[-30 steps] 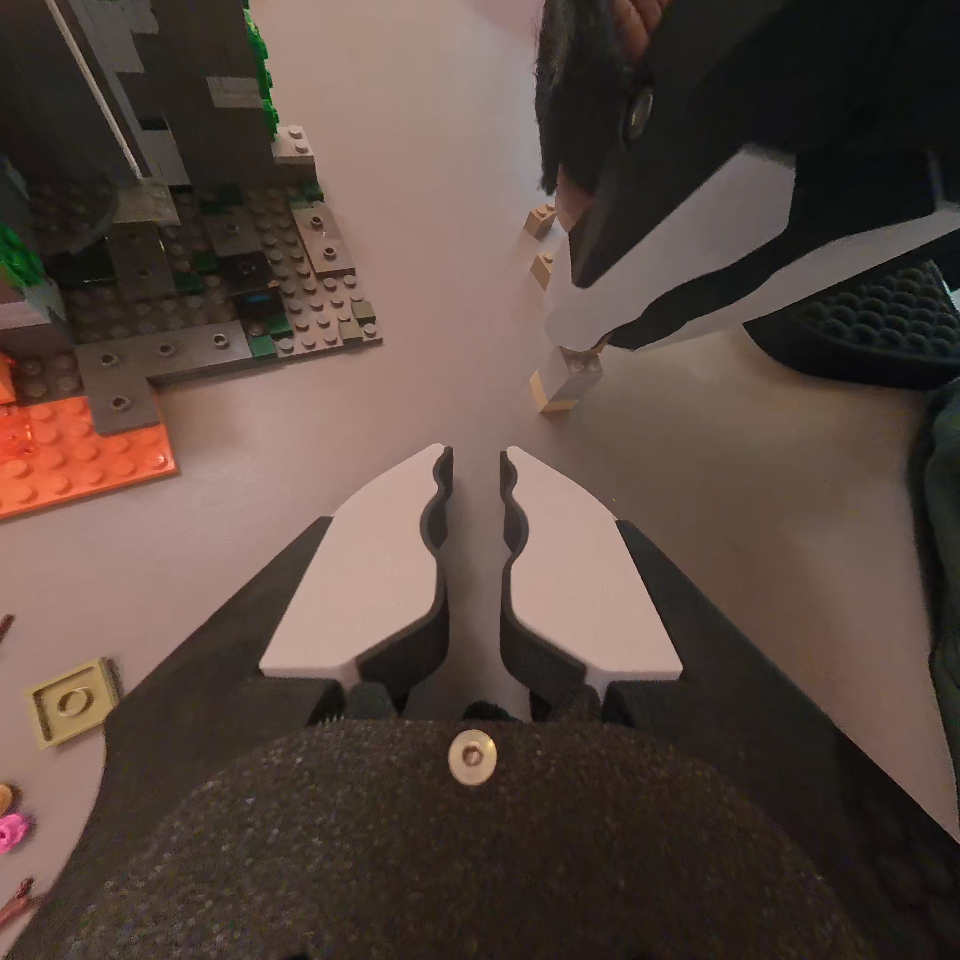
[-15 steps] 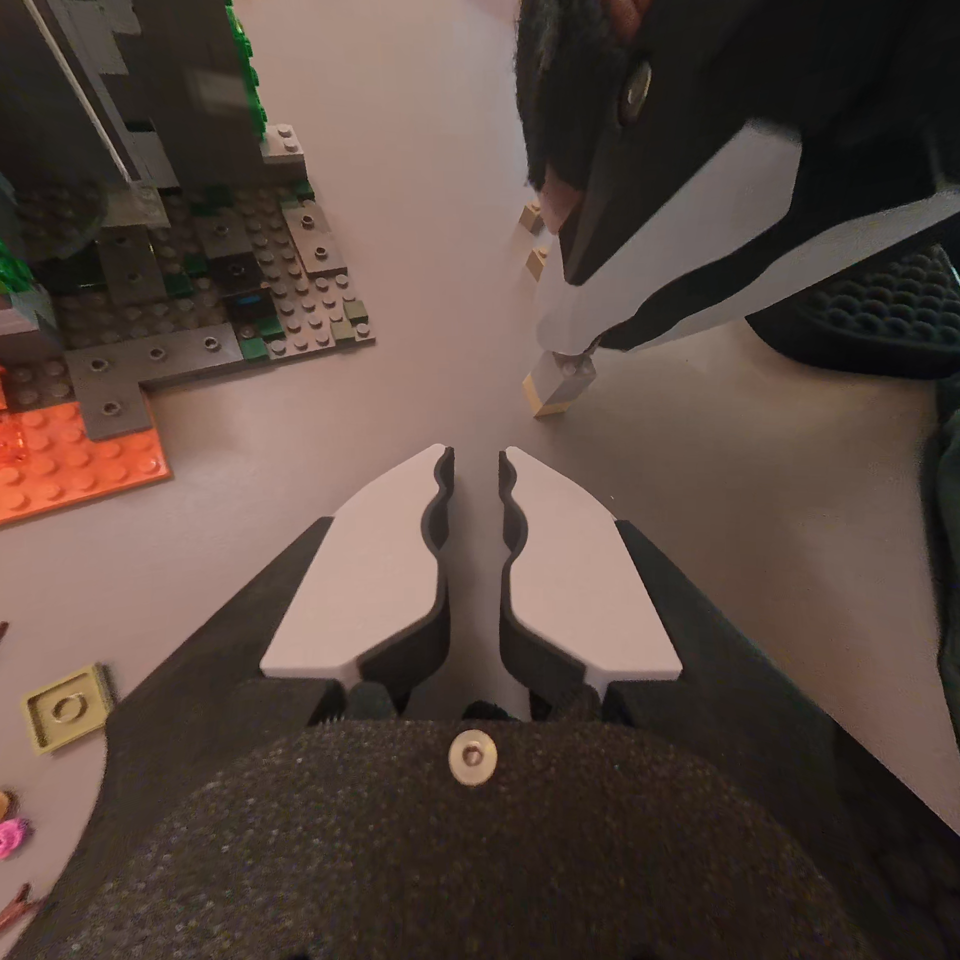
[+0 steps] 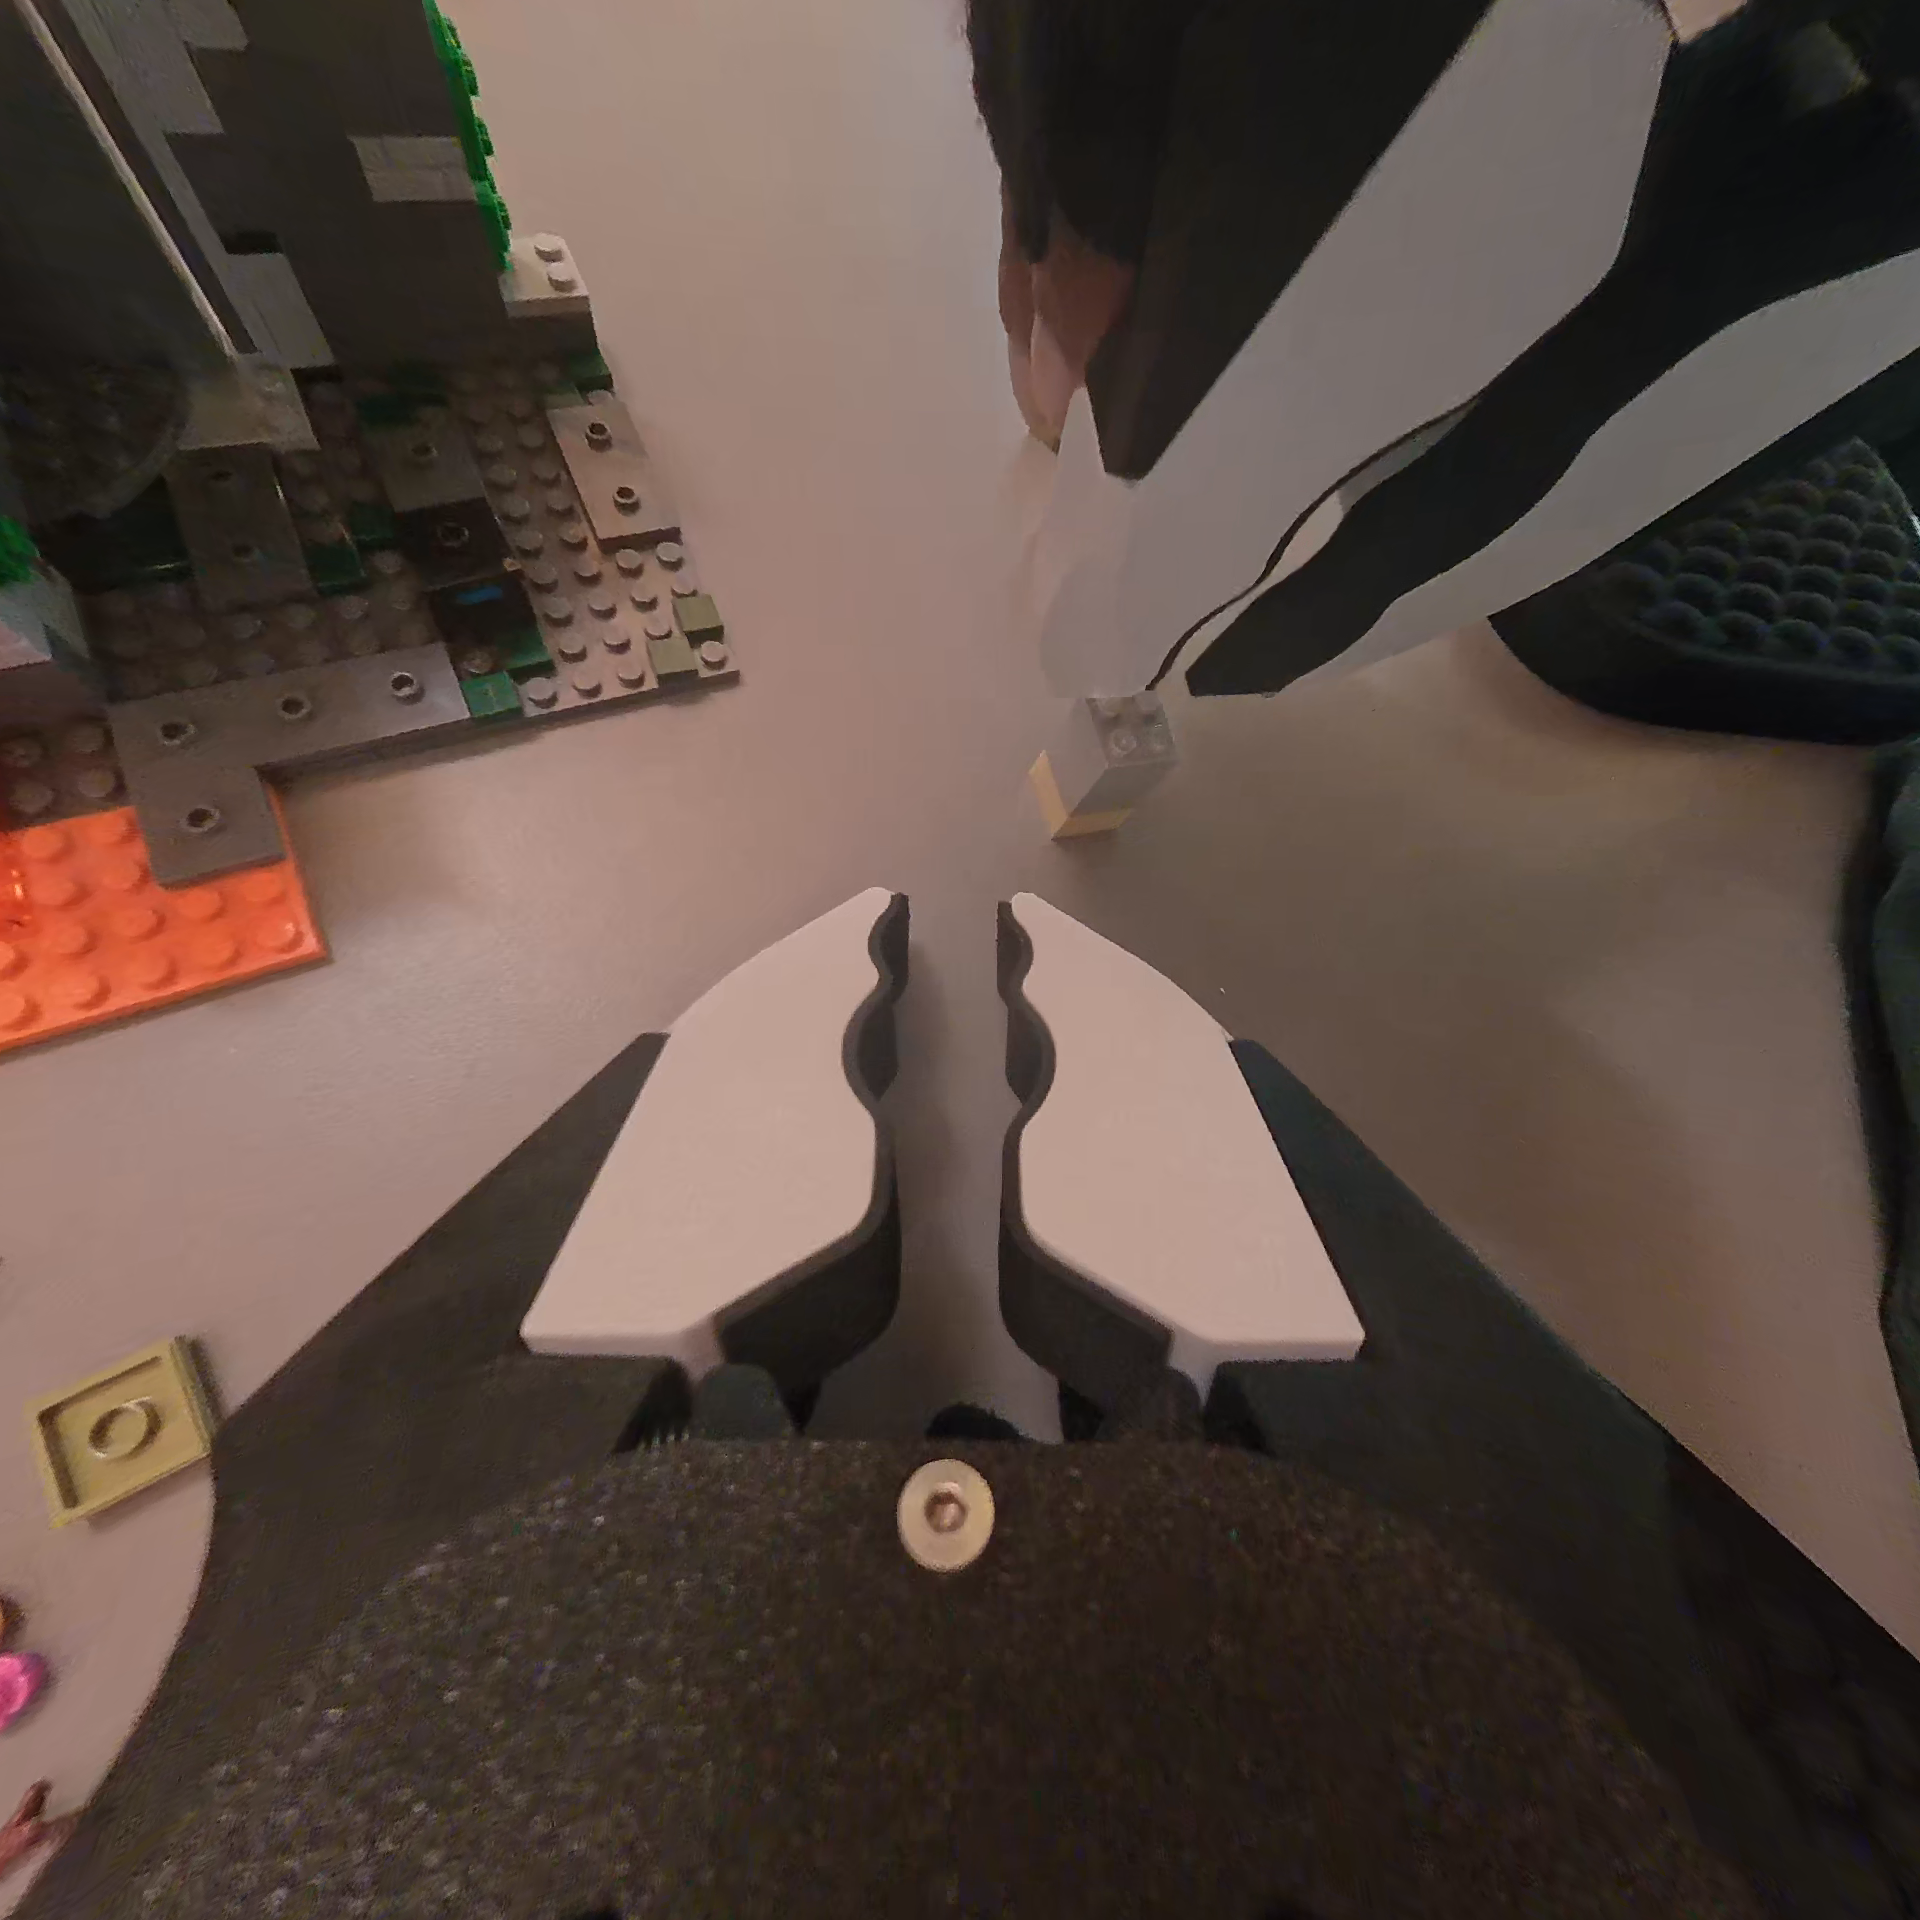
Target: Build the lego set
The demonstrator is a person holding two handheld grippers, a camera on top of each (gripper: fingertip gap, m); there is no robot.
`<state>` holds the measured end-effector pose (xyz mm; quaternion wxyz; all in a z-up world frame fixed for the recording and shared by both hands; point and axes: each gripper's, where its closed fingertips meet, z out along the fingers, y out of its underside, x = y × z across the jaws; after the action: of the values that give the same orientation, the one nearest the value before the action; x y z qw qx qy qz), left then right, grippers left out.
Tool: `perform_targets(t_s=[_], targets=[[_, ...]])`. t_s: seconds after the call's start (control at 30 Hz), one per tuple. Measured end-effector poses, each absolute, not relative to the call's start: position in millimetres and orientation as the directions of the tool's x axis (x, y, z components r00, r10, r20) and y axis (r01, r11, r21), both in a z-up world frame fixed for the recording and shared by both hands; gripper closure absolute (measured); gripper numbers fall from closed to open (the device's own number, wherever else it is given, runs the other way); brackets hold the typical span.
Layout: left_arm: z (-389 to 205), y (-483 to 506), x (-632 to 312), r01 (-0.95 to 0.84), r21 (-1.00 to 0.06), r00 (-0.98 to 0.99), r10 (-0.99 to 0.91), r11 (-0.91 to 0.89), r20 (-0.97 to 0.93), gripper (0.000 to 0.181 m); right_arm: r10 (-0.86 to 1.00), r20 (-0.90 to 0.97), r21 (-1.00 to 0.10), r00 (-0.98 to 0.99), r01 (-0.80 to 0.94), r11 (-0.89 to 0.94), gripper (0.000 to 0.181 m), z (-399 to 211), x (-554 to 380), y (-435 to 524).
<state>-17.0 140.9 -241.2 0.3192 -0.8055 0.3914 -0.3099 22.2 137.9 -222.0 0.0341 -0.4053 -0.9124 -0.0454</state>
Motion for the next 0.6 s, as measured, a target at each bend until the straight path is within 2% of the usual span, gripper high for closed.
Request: perform_targets(t_s=[0.13, 0.4, 0.6], targets=[[-241.0, 140.6, -16.8, -0.433, -0.758, 0.500, -0.830, -0.488, 0.249, 0.166, 0.777, 0.103, -0.033, -0.621, 0.779, 0.626, 0.154, -217.1, 22.0, 136.6], [-241.7, 139.9, -15.9, -0.437, -0.756, 0.495, -0.832, -0.487, 0.250, 0.166, 0.862, 0.176, -0.338, -0.475, 0.793, 0.506, 0.151, -222.1, 21.6, 135.8], [-238.8, 133.9, -10.7, -0.454, -0.772, 0.451, -0.862, -0.444, 0.231, 0.164, 0.874, 0.174, -0.432, -0.453, 0.763, 0.481, 0.157, -232.7, 13.6, 129.8]])
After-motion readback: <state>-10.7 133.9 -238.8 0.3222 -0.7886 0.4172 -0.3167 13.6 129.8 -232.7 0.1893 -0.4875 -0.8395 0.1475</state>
